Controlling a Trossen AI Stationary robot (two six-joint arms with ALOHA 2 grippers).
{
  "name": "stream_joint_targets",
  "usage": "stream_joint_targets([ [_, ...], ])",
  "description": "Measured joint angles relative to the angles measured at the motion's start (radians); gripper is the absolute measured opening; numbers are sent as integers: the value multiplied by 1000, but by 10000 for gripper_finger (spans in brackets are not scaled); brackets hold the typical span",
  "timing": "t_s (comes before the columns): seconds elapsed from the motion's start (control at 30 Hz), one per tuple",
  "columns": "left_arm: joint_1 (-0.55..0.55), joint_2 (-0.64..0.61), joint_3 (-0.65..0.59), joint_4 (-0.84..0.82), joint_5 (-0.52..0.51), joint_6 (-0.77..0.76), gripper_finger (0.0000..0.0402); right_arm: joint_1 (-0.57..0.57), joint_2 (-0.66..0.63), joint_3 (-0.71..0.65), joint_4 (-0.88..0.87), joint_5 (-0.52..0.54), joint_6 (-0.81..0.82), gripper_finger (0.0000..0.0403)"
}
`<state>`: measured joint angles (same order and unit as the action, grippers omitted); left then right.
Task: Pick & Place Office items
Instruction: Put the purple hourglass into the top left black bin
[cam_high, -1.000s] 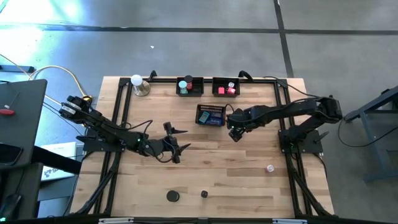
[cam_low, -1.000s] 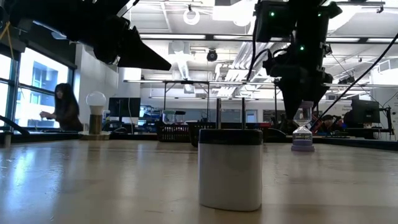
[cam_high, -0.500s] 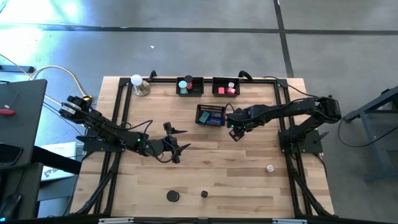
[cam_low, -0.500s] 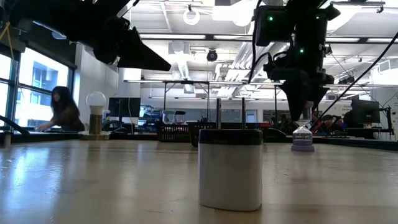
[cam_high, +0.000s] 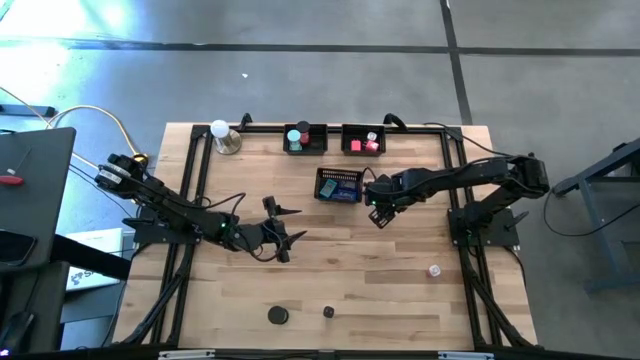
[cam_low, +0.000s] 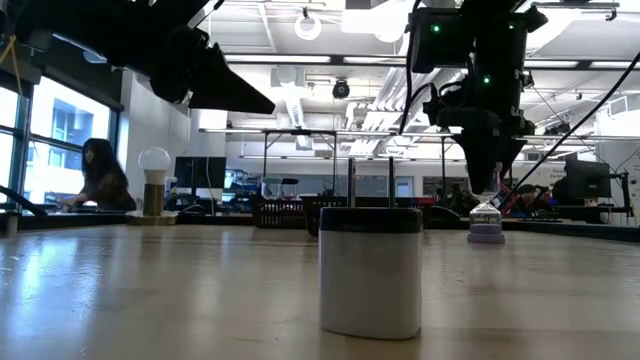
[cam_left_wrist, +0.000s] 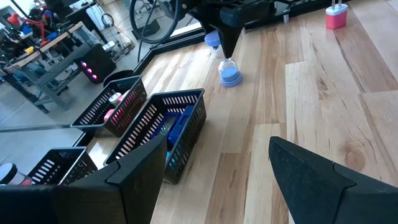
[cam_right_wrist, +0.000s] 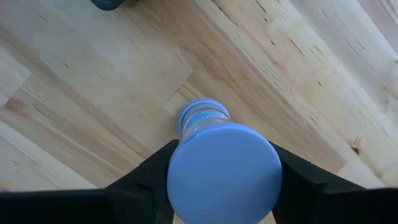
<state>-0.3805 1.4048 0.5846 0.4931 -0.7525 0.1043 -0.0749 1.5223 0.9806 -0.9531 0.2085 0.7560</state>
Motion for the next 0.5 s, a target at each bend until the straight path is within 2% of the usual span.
stream_joint_targets([
  [0.13, 0, 0, 0, 0, 0, 0, 276, 14, 0, 0, 0, 0, -1, 192],
  [0.5, 6, 0, 0, 1, 0, 23, 276, 121, 0, 0, 29, -1, -20, 180],
])
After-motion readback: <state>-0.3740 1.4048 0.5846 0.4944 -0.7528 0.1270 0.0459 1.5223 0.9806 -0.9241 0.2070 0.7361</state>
